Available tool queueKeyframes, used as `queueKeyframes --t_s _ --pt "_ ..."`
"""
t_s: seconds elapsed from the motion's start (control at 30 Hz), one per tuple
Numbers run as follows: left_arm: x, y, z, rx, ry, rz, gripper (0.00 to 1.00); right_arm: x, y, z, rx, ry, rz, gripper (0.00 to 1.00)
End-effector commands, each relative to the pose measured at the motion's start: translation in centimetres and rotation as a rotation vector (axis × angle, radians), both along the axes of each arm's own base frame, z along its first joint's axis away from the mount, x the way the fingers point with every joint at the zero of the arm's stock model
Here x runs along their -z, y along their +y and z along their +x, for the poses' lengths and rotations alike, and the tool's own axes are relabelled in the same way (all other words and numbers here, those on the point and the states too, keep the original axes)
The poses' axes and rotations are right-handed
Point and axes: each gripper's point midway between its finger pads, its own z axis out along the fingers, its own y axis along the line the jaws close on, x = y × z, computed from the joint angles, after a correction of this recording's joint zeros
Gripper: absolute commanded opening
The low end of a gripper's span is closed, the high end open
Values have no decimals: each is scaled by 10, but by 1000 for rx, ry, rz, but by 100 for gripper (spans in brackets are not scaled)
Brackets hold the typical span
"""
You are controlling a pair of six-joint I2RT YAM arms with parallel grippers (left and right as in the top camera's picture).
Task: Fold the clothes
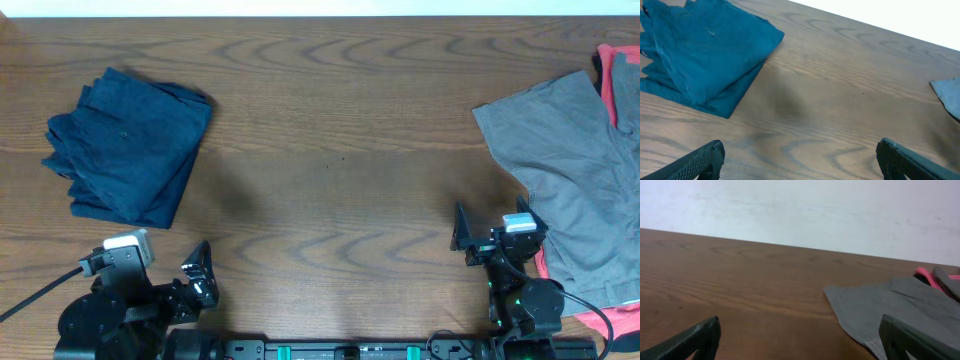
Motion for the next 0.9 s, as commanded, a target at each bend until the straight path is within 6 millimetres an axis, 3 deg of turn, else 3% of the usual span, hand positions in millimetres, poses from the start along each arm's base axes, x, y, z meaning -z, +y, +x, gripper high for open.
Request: queueKeyframes --t_s 0.0,0.63,0.87 --pt "1 1 1 -9 3 0 98 0 0 0 -4 -3 -12 99" --pt "-1 2 -5 -7 -19 4 98 0 0 0 -4 -3 -12 99" --pt "1 18 -13 -38 -64 118 98 0 0 0 -4 -2 -12 99"
